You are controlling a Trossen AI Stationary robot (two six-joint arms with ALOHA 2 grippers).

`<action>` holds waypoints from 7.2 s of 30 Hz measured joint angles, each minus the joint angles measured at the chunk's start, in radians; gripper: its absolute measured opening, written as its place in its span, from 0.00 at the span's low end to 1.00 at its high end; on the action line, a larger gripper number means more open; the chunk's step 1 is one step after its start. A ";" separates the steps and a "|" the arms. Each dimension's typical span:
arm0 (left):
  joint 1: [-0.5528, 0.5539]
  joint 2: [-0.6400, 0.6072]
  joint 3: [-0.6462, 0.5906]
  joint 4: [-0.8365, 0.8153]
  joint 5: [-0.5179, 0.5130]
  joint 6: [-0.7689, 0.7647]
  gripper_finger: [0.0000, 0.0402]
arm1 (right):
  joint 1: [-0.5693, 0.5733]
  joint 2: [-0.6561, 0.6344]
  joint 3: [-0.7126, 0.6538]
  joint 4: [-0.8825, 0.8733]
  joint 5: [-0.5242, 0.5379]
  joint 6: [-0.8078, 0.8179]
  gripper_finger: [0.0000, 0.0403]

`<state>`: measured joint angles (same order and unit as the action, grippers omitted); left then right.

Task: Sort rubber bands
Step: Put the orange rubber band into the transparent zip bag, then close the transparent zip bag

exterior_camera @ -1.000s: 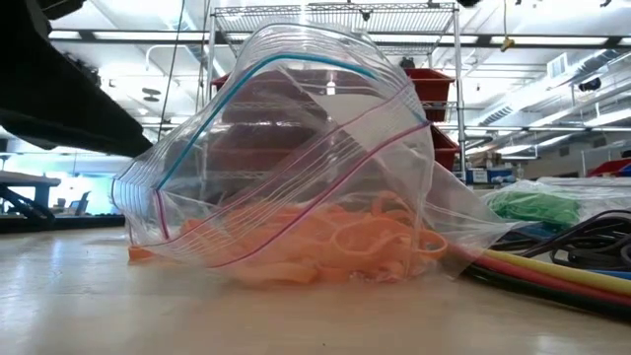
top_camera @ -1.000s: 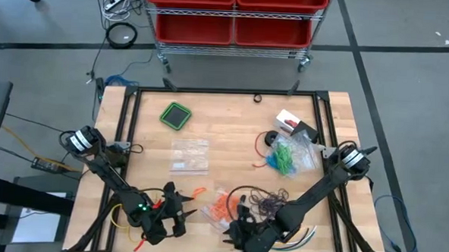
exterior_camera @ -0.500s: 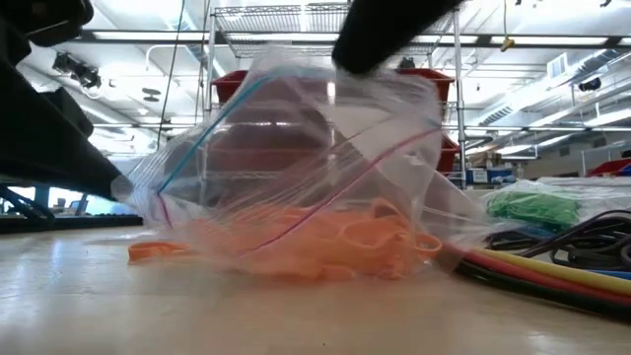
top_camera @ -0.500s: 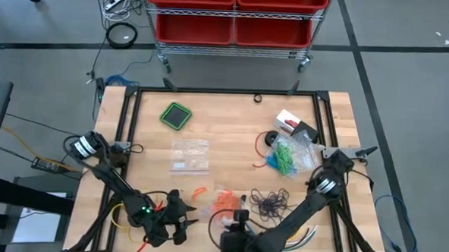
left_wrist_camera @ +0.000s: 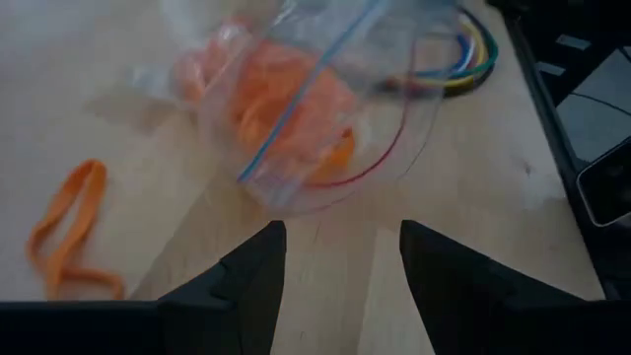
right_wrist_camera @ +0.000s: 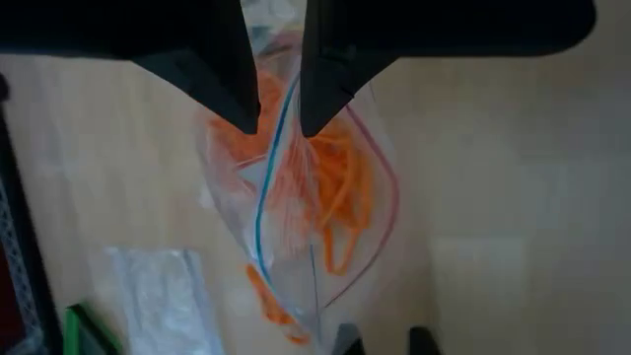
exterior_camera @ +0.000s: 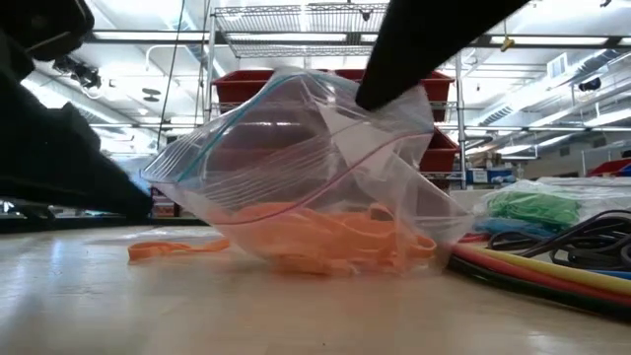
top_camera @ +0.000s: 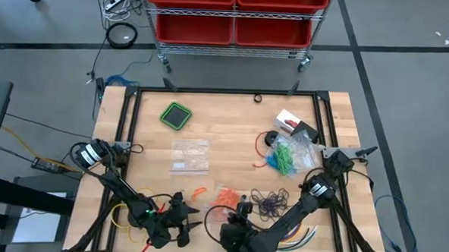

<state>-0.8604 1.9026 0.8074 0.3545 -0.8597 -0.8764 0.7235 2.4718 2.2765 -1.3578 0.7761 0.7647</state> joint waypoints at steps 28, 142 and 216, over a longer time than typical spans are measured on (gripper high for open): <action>0.001 0.001 0.000 0.075 -0.053 0.063 0.52 | -0.076 0.000 -0.003 -0.138 -0.031 0.049 0.05; 0.163 -0.066 0.808 -1.080 0.225 0.497 0.66 | -0.275 -0.299 -0.004 0.041 -0.667 -0.079 0.00; -0.063 0.120 0.300 0.055 -0.390 0.633 0.56 | -0.433 -0.299 -0.004 0.219 -1.146 -0.112 0.00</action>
<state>-0.9230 2.0228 1.1076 0.4095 -1.2493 -0.2436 0.2905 2.1723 2.2722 -1.1389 -0.3702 0.6525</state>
